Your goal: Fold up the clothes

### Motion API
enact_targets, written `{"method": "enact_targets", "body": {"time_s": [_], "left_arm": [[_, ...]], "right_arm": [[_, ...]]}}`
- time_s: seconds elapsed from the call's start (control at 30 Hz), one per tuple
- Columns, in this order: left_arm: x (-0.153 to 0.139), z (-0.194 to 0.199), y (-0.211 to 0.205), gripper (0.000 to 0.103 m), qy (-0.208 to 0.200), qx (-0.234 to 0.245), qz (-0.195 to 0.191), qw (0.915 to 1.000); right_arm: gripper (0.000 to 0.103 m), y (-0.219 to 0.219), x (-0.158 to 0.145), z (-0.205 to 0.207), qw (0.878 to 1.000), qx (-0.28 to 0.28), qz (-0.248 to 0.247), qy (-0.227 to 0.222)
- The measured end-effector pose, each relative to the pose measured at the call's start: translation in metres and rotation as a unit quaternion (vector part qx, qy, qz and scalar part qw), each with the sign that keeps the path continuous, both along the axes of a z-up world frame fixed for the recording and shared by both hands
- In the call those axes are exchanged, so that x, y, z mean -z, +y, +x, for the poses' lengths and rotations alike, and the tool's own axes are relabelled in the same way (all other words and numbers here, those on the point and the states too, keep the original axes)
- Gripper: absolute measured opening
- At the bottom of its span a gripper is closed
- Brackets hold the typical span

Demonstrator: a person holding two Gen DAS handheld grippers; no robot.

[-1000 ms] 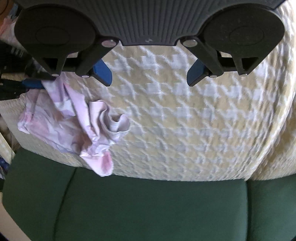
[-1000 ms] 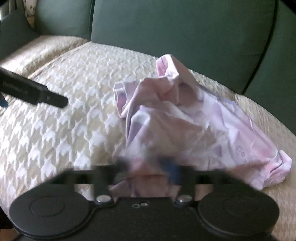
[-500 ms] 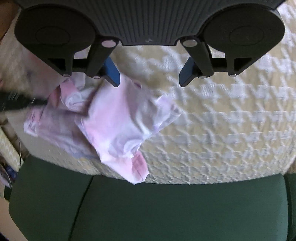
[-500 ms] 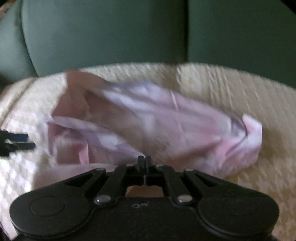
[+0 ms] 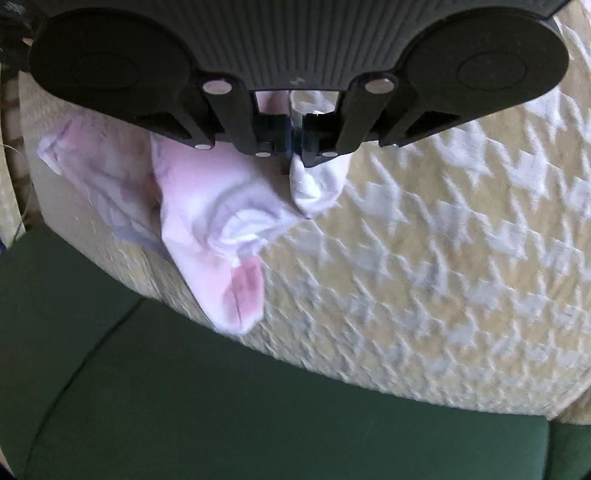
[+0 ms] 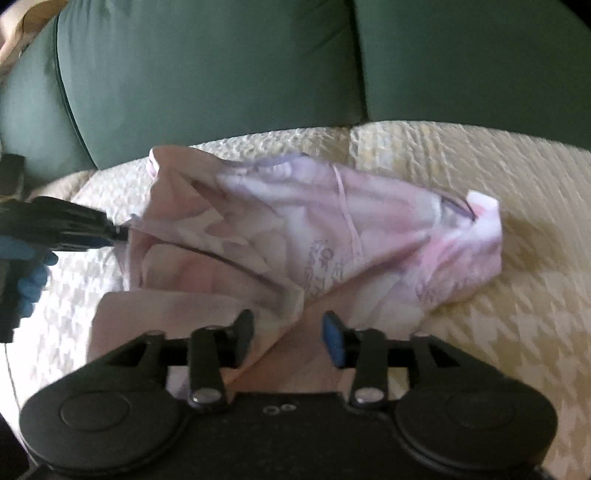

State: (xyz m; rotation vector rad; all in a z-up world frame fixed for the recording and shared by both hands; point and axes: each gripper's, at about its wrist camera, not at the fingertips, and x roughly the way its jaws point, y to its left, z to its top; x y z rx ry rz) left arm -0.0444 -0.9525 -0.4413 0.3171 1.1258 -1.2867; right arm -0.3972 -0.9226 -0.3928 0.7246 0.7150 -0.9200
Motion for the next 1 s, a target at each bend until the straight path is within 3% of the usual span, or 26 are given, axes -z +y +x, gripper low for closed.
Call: {"method": "enact_targets", "body": {"time_s": [0.1, 0.27, 0.4, 0.5, 0.6, 0.77, 1.0], "left_arm": [[-0.014, 0.021, 0.013, 0.002, -0.029, -0.022, -0.021, 0.9991], [-0.035, 0.084, 0.038, 0.002, -0.098, -0.050, -0.023, 0.9936], [-0.052, 0.130, 0.053, 0.002, -0.152, -0.066, -0.022, 0.9860], [-0.065, 0.161, 0.041, 0.002, -0.201, -0.080, -0.010, 0.9763], [-0.063, 0.193, 0.035, 0.002, -0.202, -0.097, 0.014, 0.9745], [-0.053, 0.187, 0.041, 0.005, -0.180, -0.066, 0.036, 0.9809], [-0.052, 0.155, 0.079, 0.060, -0.149, -0.025, 0.038, 0.9878]], "right_arm": [[0.103, 0.008, -0.003, -0.006, 1.000, 0.006, -0.008, 0.000], [0.103, 0.010, -0.002, -0.004, 1.000, 0.005, -0.009, 0.006], [0.103, 0.007, -0.002, 0.008, 1.000, -0.010, -0.008, 0.004], [0.103, 0.006, -0.001, 0.020, 1.000, -0.021, -0.008, 0.001], [0.103, 0.006, 0.001, 0.031, 0.999, -0.035, -0.007, 0.007], [0.103, 0.011, -0.001, 0.047, 0.998, -0.062, -0.009, 0.014], [0.103, 0.056, -0.014, 0.086, 0.988, -0.153, -0.022, 0.027]]}}
